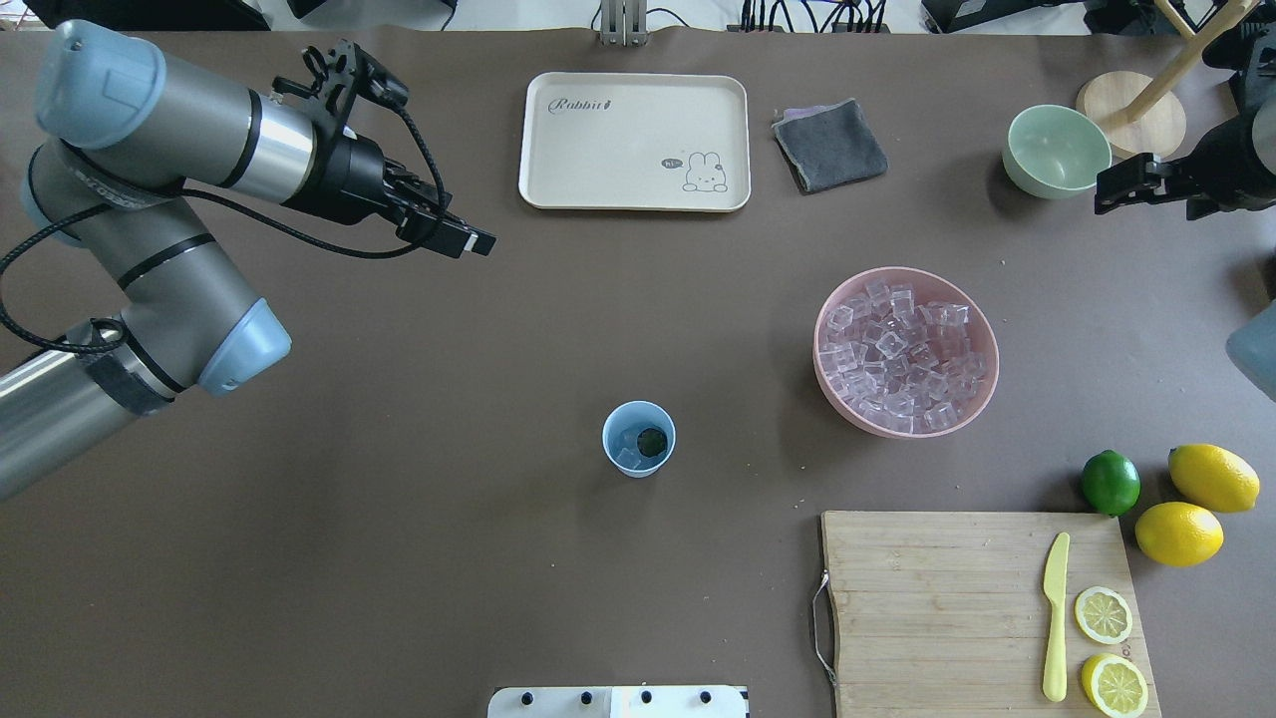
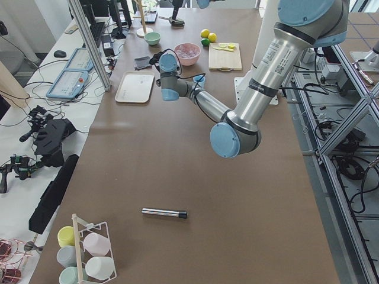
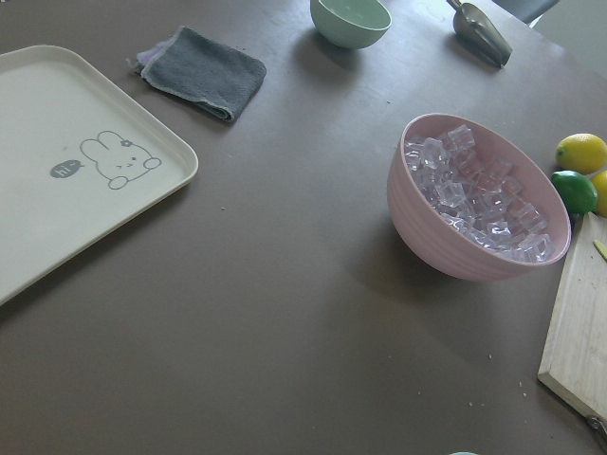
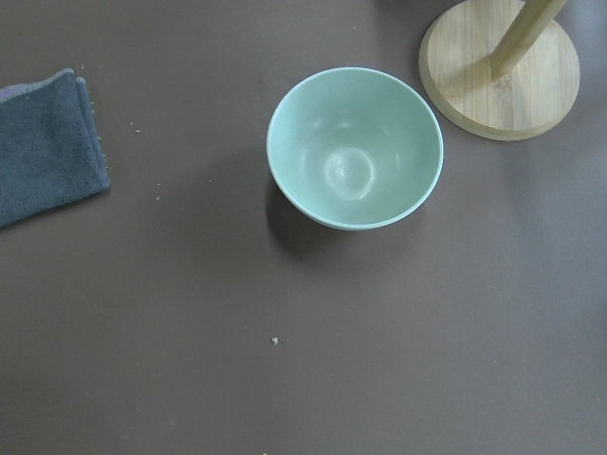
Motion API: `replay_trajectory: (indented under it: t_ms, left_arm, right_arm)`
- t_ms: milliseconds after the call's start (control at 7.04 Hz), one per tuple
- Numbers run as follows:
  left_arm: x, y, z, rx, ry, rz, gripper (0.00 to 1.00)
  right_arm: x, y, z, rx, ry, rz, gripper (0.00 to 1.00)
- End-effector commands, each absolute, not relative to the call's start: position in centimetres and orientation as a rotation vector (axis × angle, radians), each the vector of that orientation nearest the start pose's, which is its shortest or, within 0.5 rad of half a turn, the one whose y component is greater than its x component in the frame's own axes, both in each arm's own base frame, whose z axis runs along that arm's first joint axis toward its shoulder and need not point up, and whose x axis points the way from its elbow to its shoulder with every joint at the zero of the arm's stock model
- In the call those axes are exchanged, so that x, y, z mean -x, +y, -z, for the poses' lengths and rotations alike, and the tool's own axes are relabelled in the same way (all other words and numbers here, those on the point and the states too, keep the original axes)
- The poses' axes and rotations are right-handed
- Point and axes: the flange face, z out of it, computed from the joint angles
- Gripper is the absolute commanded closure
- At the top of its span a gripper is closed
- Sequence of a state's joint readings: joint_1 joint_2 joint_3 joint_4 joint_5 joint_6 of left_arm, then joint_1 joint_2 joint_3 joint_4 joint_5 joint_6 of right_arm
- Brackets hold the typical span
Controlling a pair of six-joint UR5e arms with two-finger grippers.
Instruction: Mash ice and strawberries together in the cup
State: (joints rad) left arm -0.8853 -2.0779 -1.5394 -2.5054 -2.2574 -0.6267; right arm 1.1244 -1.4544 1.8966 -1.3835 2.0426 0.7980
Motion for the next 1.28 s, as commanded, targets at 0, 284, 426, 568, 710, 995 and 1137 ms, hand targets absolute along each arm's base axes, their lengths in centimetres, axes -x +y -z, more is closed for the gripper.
replay_trajectory:
  t_ms: [0, 284, 426, 568, 710, 995, 1137]
  left_arm:
    - [-27.4, -57.6, -34.7, -0.687, 1.175, -0.384, 0.03]
    - [-15.2, -58.1, -44.3, -0.623, 1.089, -0.214, 0.03]
    - [-11.3, -57.6, -48.5, -0.587, 1.049, -0.130, 0.03]
    - [-7.8, -57.8, -52.6, -0.550, 1.009, -0.056, 0.03]
    - [-4.0, -58.4, -56.8, -0.508, 0.962, -0.008, 0.03]
    - [2.1, -58.7, -61.5, -0.384, 0.847, 0.005, 0.03]
    - [3.0, -58.1, -62.8, -0.344, 0.828, 0.009, 0.03]
  right_arm:
    - [15.4, -52.3, -41.6, -0.261, -0.749, -0.173, 0.00]
    - [16.3, -52.1, -40.7, -0.272, -0.760, -0.143, 0.00]
    - [17.1, -51.9, -40.2, -0.274, -0.769, -0.124, 0.00]
    - [18.4, -52.0, -39.7, -0.277, -0.769, -0.106, 0.00]
    - [18.5, -52.0, -39.5, -0.274, -0.777, -0.100, 0.00]
    - [18.1, -52.2, -39.6, -0.283, -0.768, -0.081, 0.00]
    - [16.5, -52.8, -39.8, -0.315, -0.750, -0.035, 0.00]
